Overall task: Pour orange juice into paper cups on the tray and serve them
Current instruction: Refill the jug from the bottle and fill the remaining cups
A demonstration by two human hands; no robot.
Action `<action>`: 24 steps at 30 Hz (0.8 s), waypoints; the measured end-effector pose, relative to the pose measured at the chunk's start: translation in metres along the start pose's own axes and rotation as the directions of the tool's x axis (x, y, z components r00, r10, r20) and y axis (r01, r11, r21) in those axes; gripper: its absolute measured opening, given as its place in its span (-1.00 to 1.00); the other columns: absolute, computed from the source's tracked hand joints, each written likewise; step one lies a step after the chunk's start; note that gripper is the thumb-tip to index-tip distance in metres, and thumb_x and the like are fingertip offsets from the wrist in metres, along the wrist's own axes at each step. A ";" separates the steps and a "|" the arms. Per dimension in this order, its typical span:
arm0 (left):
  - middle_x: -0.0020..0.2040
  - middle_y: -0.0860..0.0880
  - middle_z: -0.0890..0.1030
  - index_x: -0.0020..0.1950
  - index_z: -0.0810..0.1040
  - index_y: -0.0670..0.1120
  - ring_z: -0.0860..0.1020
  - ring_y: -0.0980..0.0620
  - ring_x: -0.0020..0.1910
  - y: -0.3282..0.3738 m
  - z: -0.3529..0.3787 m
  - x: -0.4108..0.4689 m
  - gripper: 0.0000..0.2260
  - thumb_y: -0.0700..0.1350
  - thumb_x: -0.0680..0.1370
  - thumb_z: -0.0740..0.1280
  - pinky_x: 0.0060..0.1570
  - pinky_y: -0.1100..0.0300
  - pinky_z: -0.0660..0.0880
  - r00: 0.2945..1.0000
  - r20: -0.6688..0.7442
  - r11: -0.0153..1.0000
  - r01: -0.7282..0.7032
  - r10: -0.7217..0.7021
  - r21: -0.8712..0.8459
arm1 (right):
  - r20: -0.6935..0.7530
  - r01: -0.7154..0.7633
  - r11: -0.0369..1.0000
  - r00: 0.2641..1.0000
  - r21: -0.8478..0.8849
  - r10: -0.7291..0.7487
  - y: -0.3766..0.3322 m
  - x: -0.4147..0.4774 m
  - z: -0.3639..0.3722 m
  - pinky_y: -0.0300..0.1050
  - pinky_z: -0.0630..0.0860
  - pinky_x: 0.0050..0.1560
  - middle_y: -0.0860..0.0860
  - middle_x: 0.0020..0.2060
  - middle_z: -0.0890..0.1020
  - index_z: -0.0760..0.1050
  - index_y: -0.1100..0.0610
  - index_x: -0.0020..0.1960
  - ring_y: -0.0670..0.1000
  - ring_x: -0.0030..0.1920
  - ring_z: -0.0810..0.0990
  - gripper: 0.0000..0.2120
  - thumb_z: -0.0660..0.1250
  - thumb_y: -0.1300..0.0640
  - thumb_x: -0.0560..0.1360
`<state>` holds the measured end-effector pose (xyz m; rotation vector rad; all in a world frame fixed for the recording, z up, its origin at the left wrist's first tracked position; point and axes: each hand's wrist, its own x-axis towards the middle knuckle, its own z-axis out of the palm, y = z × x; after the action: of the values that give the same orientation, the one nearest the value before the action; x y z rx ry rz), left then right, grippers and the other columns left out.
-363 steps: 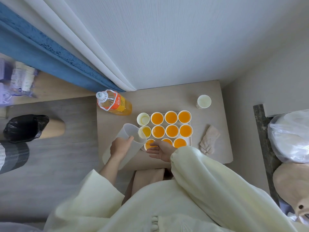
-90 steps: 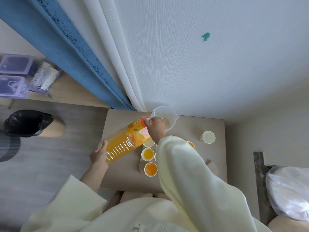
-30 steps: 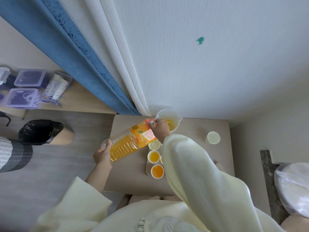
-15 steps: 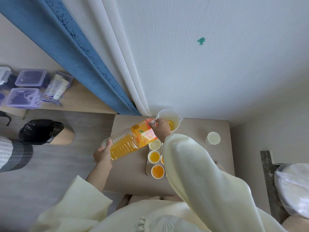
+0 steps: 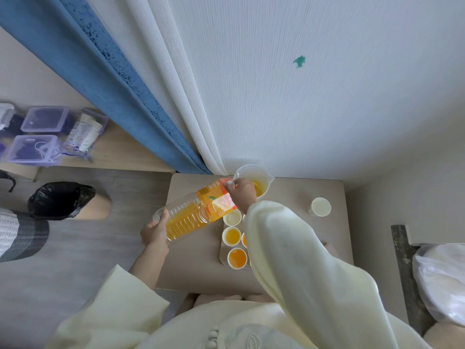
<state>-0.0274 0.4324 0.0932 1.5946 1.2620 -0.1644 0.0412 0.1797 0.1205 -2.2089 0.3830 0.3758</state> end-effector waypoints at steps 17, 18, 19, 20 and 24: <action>-0.05 -0.14 0.66 0.08 0.60 -0.16 0.67 -0.15 -0.15 0.000 0.001 -0.001 -0.46 0.25 0.35 0.49 -0.09 -0.10 0.63 0.999 -0.030 1.000 -0.015 0.015 0.023 | 0.022 0.007 1.000 1.000 -0.012 -0.007 -0.003 -0.002 -0.001 0.05 0.50 -0.04 0.21 -0.09 0.64 0.61 0.32 -0.02 0.16 -0.06 0.58 -0.58 0.24 -0.06 0.58; -0.05 -0.15 0.66 0.07 0.60 -0.15 0.67 -0.15 -0.15 0.000 0.000 -0.001 -0.46 0.25 0.34 0.49 -0.09 -0.11 0.63 1.000 -0.028 1.000 -0.014 0.015 0.019 | 0.022 0.005 1.000 1.000 -0.008 -0.005 -0.003 -0.002 -0.001 0.05 0.50 -0.03 0.21 -0.07 0.64 0.61 0.32 -0.01 0.16 -0.05 0.58 -0.58 0.24 -0.06 0.58; -0.05 -0.15 0.67 0.06 0.60 -0.15 0.67 -0.15 -0.16 0.000 0.000 0.000 -0.46 0.25 0.32 0.50 -0.09 -0.11 0.63 0.999 -0.027 1.000 -0.016 0.017 0.016 | 0.023 0.004 1.000 1.000 -0.005 -0.003 -0.003 -0.002 0.000 0.04 0.50 -0.03 0.21 -0.07 0.64 0.61 0.31 0.00 0.16 -0.05 0.58 -0.58 0.25 -0.06 0.58; -0.06 -0.15 0.67 0.05 0.60 -0.15 0.67 -0.15 -0.16 0.000 0.000 0.000 -0.46 0.26 0.31 0.50 -0.10 -0.12 0.63 0.999 -0.027 1.000 -0.018 0.018 0.016 | 0.023 0.002 1.000 1.000 -0.004 -0.002 -0.003 -0.003 -0.001 0.03 0.49 -0.04 0.21 -0.07 0.64 0.61 0.31 0.00 0.16 -0.05 0.58 -0.58 0.25 -0.06 0.58; -0.05 -0.14 0.66 0.07 0.61 -0.16 0.66 -0.15 -0.11 0.001 0.000 0.001 -0.43 0.28 0.32 0.49 -0.06 -0.11 0.62 0.999 -0.034 0.999 -0.019 0.020 0.030 | 0.027 -0.003 1.000 1.000 0.006 0.003 -0.003 -0.004 -0.001 0.02 0.47 -0.05 0.21 -0.08 0.63 0.61 0.32 0.00 0.17 -0.04 0.58 -0.59 0.24 -0.04 0.58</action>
<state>-0.0266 0.4335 0.0929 1.6413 1.2753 -0.1441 0.0393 0.1813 0.1250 -2.1950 0.3718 0.4052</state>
